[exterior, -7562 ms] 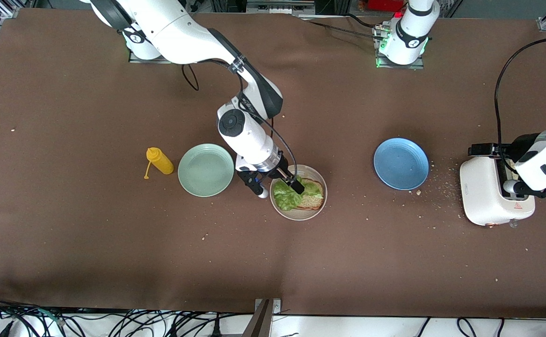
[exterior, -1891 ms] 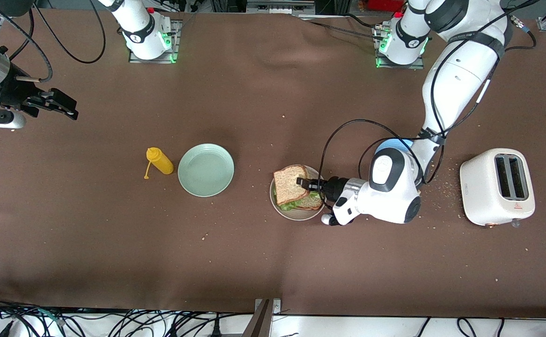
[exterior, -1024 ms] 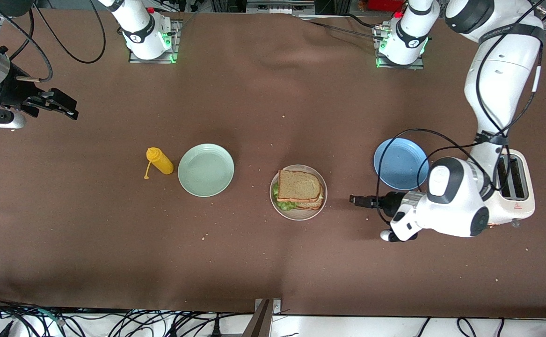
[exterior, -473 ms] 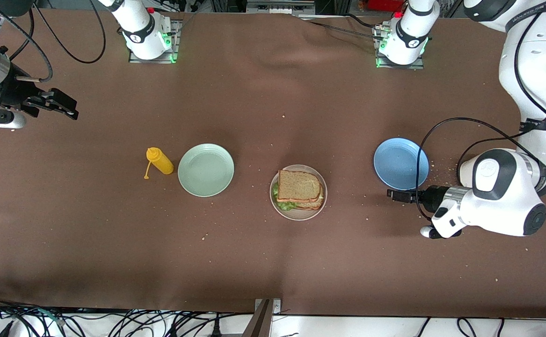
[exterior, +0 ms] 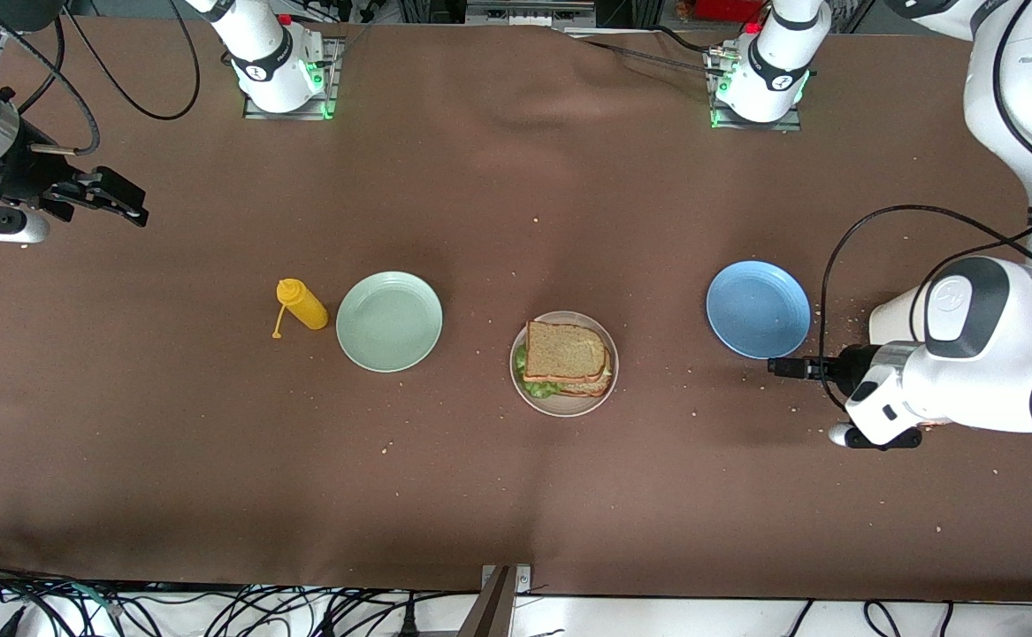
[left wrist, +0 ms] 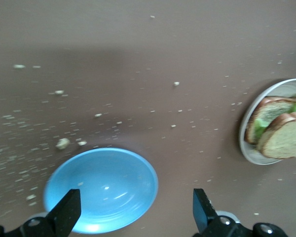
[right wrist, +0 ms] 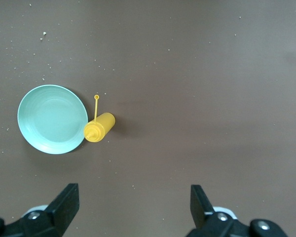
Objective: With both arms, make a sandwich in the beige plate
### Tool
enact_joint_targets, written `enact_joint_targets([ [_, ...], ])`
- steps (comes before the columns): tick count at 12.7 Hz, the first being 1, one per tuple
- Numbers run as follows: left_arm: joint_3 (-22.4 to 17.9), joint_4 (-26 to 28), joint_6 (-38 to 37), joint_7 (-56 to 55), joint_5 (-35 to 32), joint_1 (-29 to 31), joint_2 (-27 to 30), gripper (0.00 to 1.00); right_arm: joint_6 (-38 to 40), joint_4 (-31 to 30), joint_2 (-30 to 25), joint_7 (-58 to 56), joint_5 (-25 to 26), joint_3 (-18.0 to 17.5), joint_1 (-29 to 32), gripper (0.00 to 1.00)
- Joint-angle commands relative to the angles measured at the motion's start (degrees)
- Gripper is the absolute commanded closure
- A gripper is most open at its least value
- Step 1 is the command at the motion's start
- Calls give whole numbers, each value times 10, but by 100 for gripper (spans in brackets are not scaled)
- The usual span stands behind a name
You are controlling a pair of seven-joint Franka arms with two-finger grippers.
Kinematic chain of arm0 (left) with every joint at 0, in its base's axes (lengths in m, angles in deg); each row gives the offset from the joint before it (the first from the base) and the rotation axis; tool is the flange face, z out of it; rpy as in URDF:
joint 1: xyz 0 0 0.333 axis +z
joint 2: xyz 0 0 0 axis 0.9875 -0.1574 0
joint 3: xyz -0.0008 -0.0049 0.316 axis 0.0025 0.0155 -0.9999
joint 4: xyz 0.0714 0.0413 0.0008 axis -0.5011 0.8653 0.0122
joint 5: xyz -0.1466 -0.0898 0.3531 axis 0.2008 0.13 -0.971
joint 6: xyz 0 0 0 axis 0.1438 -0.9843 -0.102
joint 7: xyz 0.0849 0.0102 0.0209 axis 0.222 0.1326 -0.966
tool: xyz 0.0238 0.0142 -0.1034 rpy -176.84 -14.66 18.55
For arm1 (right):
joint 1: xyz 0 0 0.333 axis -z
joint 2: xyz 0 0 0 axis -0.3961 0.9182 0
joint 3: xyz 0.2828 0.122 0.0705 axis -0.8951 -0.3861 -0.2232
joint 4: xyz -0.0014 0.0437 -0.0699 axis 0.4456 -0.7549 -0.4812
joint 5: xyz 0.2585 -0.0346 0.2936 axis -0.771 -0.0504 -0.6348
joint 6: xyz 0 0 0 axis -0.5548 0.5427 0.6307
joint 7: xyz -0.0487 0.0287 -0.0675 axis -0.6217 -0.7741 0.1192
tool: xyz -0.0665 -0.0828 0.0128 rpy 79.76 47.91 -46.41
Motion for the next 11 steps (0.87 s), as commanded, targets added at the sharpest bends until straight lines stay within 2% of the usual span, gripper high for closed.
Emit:
enact_joint_targets([
  [1, 3, 9, -43, 5, -40, 23, 53, 0, 3, 8, 3, -6, -6, -3, 5, 0],
  [3, -2, 9, -68, 4, -44, 25, 78, 0, 2, 8, 3, -6, -6, -3, 5, 0],
  [5, -2, 15, -80, 4, -87, 23, 115, 0, 3, 8, 3, -6, -6, -3, 5, 0],
  [6, -20, 51, -76, 3, -91, 10, 150, 0, 3, 8, 3, -6, -7, -3, 5, 0],
  [8, -102, 135, -58, 4, -77, -51, 236, 0, 3, 8, 3, -6, -6, -3, 5, 0],
  [9, -123, 178, -59, 2, -58, -72, 281, 0, 3, 8, 3, -6, -6, -3, 5, 0],
  [11, -164, 215, -95, 3, -27, -99, 342, 0, 3, 8, 2, -6, -6, -3, 5, 0],
])
